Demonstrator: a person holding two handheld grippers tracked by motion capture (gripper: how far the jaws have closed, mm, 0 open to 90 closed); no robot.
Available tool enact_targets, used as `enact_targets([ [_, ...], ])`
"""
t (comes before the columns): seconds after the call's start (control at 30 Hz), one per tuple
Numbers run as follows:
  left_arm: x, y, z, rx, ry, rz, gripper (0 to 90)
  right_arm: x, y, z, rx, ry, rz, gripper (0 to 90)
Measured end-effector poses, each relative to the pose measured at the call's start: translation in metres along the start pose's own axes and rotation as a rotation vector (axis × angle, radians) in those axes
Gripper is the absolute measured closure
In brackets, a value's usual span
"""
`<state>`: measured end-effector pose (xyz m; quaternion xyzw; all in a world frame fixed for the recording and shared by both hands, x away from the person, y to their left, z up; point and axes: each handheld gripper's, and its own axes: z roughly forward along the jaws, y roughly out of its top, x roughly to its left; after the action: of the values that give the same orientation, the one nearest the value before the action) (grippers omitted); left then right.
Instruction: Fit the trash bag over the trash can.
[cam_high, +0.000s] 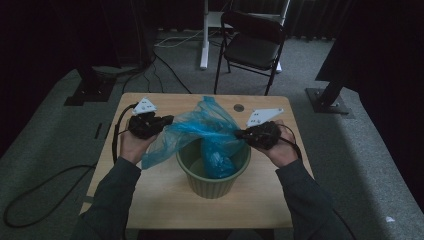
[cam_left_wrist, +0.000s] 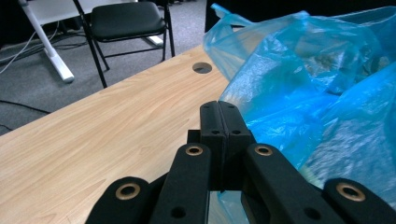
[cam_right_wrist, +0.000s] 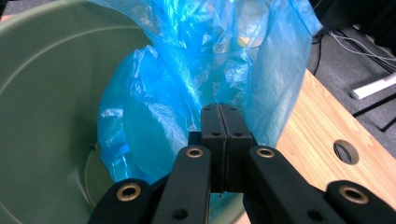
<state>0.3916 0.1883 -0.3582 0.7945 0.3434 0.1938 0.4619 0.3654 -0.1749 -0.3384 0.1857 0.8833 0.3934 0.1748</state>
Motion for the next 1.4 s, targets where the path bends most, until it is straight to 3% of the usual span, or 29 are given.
enact_targets([
  [0.63, 0.021, -0.006, -0.005, -0.007, 0.034, -0.073, 89.8, -0.019, -0.018, -0.017, -0.014, -0.039, 0.066, 89.7],
  [0.8, 0.020, -0.005, -0.005, -0.012, 0.030, -0.076, 89.8, -0.021, -0.020, -0.019, -0.015, -0.038, 0.079, 89.4],
  [0.83, 0.016, -0.003, -0.004, -0.019, 0.024, -0.071, 89.8, -0.021, -0.019, -0.019, -0.016, -0.033, 0.084, 85.7],
  [0.87, 0.015, -0.002, -0.004, -0.018, 0.023, -0.065, 89.8, -0.021, -0.016, -0.019, -0.037, -0.020, 0.099, 71.7],
  [1.03, 0.011, 0.002, -0.002, -0.019, 0.022, -0.054, 89.8, -0.021, -0.006, -0.022, -0.086, -0.001, 0.122, 60.7],
  [1.17, 0.008, 0.005, 0.000, -0.022, 0.019, -0.045, 89.8, -0.022, 0.003, -0.022, -0.110, -0.001, 0.132, 57.2],
  [1.33, 0.005, 0.007, 0.002, -0.027, 0.013, -0.046, 89.7, -0.023, 0.010, -0.013, -0.091, 0.015, 0.144, 55.9],
  [1.4, 0.005, 0.007, 0.004, -0.024, 0.012, -0.045, 89.6, -0.023, 0.011, -0.007, -0.066, 0.023, 0.138, 62.8],
])
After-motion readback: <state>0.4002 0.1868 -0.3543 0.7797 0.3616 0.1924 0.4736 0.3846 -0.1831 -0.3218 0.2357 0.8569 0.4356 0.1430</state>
